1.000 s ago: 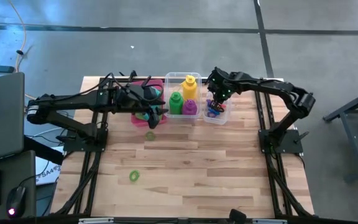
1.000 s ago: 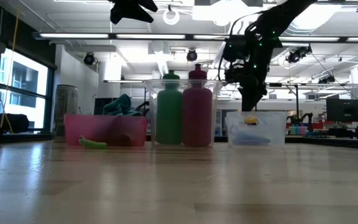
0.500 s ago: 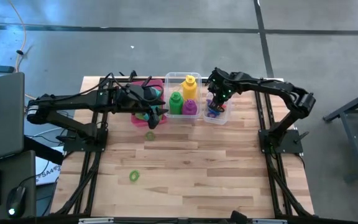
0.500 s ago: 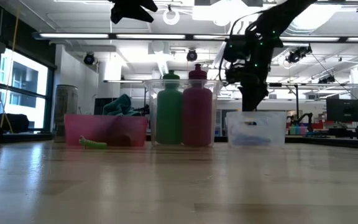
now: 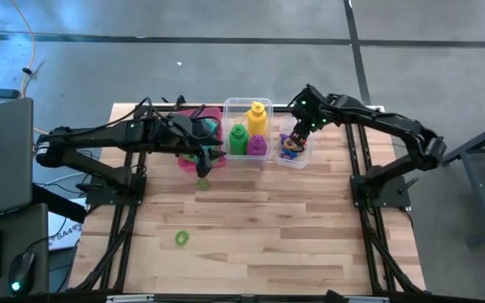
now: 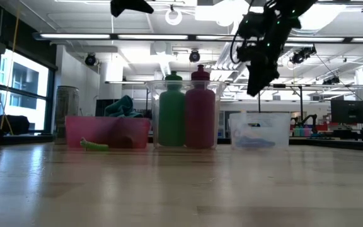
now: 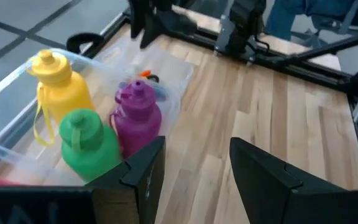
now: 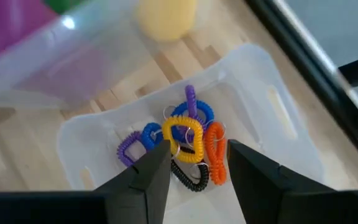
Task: Pick & Place Sports Items
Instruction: Put the bottom green spring keychain into the right transparent bin
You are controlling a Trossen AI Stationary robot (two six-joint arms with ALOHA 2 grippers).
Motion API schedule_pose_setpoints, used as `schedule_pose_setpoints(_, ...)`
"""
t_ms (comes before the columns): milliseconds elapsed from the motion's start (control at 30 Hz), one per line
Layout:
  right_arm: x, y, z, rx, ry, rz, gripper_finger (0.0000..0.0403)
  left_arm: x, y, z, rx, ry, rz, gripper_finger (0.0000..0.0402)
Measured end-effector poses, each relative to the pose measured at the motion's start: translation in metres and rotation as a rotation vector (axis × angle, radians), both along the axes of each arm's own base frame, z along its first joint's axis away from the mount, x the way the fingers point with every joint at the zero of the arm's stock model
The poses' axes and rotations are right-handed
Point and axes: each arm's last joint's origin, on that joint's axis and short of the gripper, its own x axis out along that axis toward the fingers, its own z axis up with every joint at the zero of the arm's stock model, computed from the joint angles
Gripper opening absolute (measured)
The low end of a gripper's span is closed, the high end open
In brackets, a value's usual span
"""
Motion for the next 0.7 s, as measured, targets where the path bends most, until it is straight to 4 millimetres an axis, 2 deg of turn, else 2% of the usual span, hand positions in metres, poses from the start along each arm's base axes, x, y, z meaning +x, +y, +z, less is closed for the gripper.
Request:
schedule_pose_setpoints(333,-0.023,0.018,0.041,-0.046,-0.168,-0.085,0.0151,-0.015,-0.021,0.011,-0.115,0.112,-0.046,0.0177)
schedule_pose_setpoints(700,-0.044,0.043,0.072,-0.024,-0.348,-0.138,0.0151,-0.026,-0.055,0.021,-0.248,0.144,-0.128,0.0177)
